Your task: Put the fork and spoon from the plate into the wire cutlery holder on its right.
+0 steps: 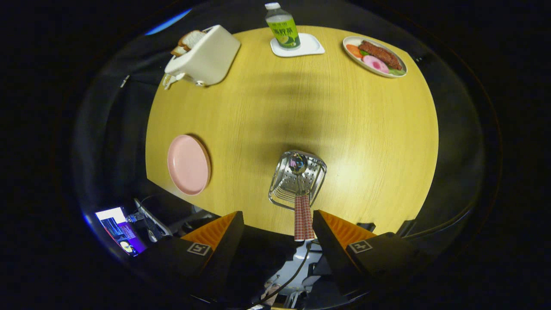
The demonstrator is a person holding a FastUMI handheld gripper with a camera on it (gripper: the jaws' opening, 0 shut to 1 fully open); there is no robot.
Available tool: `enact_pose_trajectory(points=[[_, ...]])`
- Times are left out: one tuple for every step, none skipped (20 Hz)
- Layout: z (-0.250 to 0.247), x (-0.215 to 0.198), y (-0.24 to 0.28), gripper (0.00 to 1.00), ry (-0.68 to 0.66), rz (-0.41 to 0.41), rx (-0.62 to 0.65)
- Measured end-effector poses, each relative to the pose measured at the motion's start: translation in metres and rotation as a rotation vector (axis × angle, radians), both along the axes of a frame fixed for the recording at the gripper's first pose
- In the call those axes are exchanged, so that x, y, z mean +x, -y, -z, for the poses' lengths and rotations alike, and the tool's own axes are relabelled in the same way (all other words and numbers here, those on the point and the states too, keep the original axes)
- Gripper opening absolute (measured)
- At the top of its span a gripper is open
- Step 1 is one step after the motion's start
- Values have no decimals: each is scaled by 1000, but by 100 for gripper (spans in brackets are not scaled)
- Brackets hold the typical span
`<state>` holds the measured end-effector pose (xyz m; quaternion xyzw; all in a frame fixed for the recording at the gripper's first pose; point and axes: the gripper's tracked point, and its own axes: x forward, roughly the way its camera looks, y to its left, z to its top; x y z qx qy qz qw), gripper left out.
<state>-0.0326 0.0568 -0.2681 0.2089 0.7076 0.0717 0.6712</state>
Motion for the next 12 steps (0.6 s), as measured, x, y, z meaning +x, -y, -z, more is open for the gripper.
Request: enact_pose_trajectory(points=[[-7, 3, 1, 99, 69, 30, -26], [-12, 5, 4, 99, 137, 54, -67], [-18, 4, 10, 100, 196, 70, -119], [-26, 7, 18, 100, 258, 88, -175], [-43, 12, 23, 100, 336, 108, -210], [-56, 17, 25, 99, 403, 132, -228], [-74, 23, 26, 100, 482, 154, -242], [-89, 30, 33, 100, 564, 175, -276], [-104, 35, 40, 100, 642, 182, -300], [-120, 40, 48, 100, 712, 192, -332], [-142, 44, 52, 100, 787, 196, -353], [-161, 48, 58, 99, 858, 194, -381]])
